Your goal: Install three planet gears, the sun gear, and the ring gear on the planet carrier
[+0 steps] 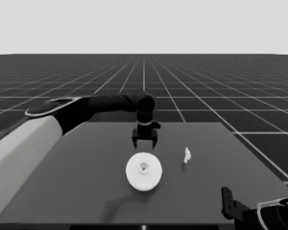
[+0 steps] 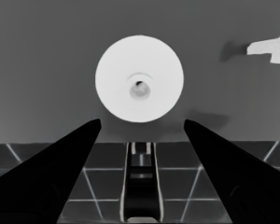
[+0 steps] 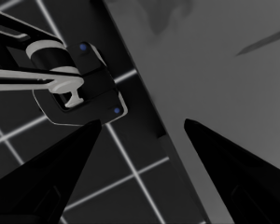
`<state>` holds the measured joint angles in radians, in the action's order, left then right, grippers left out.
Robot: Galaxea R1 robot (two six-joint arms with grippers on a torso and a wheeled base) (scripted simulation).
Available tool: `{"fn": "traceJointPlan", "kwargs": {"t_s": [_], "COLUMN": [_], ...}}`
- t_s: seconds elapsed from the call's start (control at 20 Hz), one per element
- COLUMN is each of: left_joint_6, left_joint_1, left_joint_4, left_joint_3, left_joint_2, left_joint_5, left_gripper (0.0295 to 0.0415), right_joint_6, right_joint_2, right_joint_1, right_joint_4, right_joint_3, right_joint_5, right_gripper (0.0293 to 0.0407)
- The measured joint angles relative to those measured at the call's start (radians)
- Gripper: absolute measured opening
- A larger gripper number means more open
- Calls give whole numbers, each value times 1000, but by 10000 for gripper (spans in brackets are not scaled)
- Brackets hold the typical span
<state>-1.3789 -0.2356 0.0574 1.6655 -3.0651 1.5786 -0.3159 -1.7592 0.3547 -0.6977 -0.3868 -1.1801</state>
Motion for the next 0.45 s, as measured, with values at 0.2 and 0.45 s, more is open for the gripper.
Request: {"fn": "traceJointPlan", "kwargs": {"t_s": [0.2,0.45], "left_joint_6": [475,1637], "left_joint_1": [-38,-101], "left_joint_4": [-145,-352], "left_joint_3": [-441,-1191], "left_joint_2": [264,1240], "left_joint_5": [-361,-864], "left_gripper": [410,386], "right_joint_6": [-400,-554], "right_joint_2": [-221,-743], "right_joint_1": [-342,-666], "right_joint_4": [490,793], "right_joint_3": [-193,-1199], "right_joint_5": [-264,-452], "right_gripper": [395,385]}}
